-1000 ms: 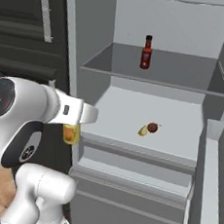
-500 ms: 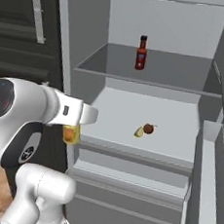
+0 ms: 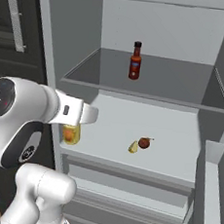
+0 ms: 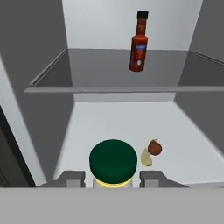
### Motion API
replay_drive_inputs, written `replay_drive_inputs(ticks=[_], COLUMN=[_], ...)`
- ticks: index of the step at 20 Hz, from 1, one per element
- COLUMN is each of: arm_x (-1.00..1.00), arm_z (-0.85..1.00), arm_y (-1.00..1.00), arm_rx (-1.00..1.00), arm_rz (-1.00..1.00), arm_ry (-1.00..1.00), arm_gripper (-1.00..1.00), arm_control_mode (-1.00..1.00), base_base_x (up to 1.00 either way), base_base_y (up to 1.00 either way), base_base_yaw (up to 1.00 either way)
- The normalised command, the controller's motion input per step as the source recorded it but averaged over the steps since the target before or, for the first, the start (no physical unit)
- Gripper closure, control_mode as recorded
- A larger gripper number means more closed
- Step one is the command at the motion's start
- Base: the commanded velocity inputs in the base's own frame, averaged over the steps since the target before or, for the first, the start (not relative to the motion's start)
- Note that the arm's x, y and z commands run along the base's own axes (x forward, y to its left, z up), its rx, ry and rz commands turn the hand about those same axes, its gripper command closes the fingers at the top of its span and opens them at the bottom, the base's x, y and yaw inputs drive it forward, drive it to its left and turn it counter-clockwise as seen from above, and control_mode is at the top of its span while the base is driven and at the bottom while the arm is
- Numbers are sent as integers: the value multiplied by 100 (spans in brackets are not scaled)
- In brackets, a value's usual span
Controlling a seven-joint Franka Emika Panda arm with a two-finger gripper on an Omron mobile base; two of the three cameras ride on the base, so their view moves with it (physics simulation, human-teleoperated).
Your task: Place the mustard and condiment bottle from the counter to the top shelf of the fridge. If the existing items in the fridge are on the top shelf, move them to other shelves.
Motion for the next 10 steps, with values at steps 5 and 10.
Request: replay_drive_inputs(ticks=[5,10], arm_x=[5,5], arm_z=[51,72], arm_y=[0,-10], arm_rx=[0,0], arm_rz=[0,0], arm_ry=[-12,-13], arm_gripper=[100,100], arm_control_mode=[-100,-100], base_base_x=[0,0], base_base_y=[0,0], base_base_yaw=[0,0])
